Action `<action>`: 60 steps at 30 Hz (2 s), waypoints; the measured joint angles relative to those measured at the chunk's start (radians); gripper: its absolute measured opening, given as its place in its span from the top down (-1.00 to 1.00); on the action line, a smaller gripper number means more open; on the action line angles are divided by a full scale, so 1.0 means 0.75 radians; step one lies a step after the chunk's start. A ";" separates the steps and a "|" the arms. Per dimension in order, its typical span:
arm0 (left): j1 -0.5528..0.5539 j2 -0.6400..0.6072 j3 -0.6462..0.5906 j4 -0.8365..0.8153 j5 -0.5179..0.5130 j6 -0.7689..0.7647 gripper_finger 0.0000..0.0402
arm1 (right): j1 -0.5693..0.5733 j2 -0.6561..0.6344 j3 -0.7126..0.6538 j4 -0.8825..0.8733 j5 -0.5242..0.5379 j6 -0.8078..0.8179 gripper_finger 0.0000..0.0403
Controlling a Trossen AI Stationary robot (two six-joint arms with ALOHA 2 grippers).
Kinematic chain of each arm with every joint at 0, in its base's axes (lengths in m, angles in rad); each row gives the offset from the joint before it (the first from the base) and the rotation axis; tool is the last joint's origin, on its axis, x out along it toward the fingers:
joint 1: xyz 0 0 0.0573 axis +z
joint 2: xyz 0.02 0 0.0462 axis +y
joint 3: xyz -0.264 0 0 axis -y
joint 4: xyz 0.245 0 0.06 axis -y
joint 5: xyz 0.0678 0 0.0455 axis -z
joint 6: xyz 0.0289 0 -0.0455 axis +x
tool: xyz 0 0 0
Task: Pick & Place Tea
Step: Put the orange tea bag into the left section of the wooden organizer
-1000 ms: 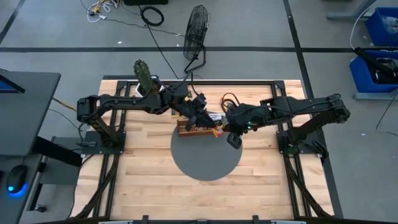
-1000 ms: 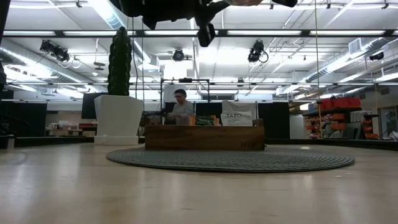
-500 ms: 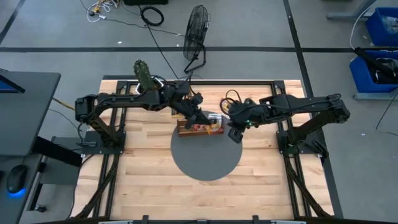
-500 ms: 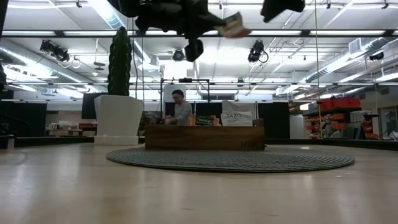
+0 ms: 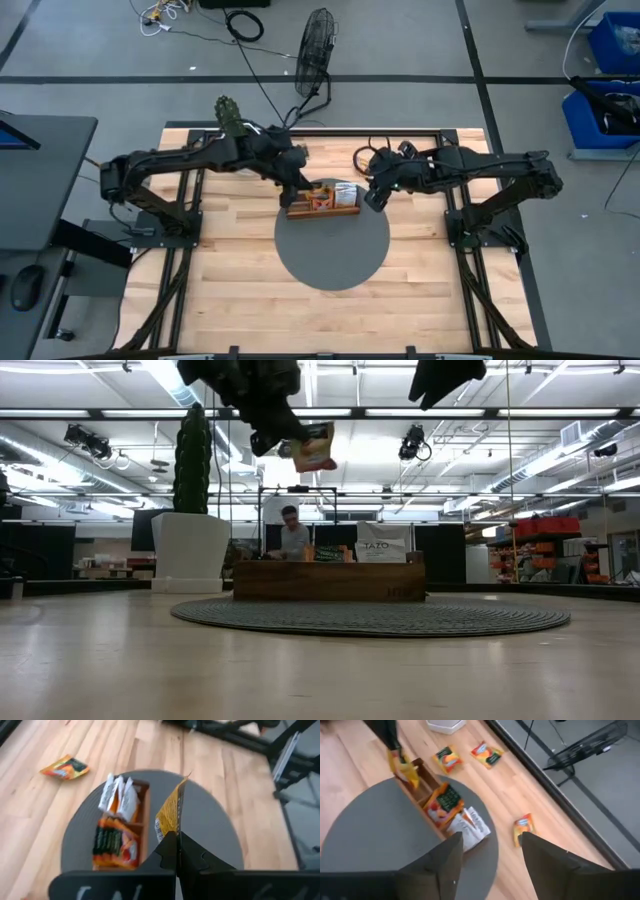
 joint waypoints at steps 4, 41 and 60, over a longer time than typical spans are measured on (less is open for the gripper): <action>0.018 -0.007 -0.023 -0.032 -0.005 0.020 1.00 | -0.046 -0.005 -0.028 0.110 0.007 -0.091 -0.04; 0.073 0.050 -0.441 0.288 -0.137 0.412 0.99 | -0.405 -0.092 -0.507 0.700 -0.364 -0.432 0.08; 0.110 0.143 -0.441 0.255 -0.223 0.271 0.91 | -0.431 -0.092 -0.507 0.699 -0.362 -0.418 0.08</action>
